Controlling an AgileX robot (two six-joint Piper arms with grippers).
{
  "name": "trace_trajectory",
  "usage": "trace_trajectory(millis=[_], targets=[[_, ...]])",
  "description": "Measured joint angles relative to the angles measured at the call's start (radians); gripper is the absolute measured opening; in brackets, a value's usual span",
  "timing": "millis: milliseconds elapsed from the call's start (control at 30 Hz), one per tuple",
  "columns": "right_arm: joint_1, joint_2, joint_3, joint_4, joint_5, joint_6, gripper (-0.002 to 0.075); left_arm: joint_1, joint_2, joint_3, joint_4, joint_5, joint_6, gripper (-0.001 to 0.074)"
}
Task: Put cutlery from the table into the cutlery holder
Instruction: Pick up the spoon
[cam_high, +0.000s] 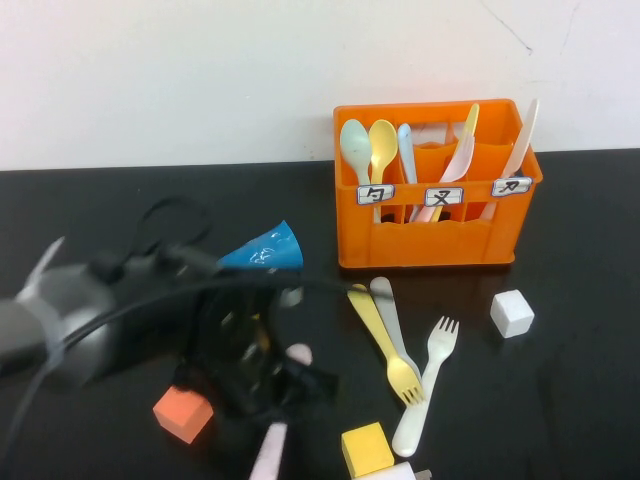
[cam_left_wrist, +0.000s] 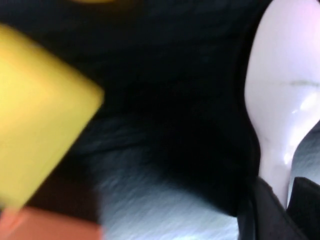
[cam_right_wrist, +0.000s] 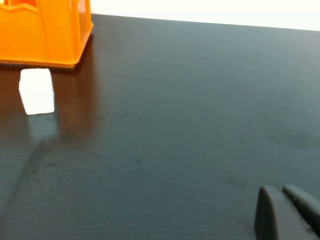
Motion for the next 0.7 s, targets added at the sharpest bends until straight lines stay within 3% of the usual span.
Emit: trace_trajectory(millis=[133, 300, 500, 600, 700], targets=[[0.000, 0.000, 0.000, 0.000, 0.000, 0.000, -0.0003, 0.000, -0.133, 0.151, 0.010, -0.157, 0.009, 0.0083], [0.000, 0.000, 0.000, 0.000, 0.000, 0.000, -0.0003, 0.000, -0.316, 0.295, 0.011, -0.410, 0.010, 0.0013], [0.000, 0.000, 0.000, 0.000, 0.000, 0.000, -0.0003, 0.000, -0.475, 0.410, 0.032, -0.734, 0.103, 0.0002], [0.000, 0.000, 0.000, 0.000, 0.000, 0.000, -0.0003, 0.000, -0.492, 0.401, 0.040, -0.700, 0.187, 0.0002], [0.000, 0.000, 0.000, 0.000, 0.000, 0.000, -0.0003, -0.003, -0.469, 0.335, 0.054, -0.474, 0.288, 0.0038]])
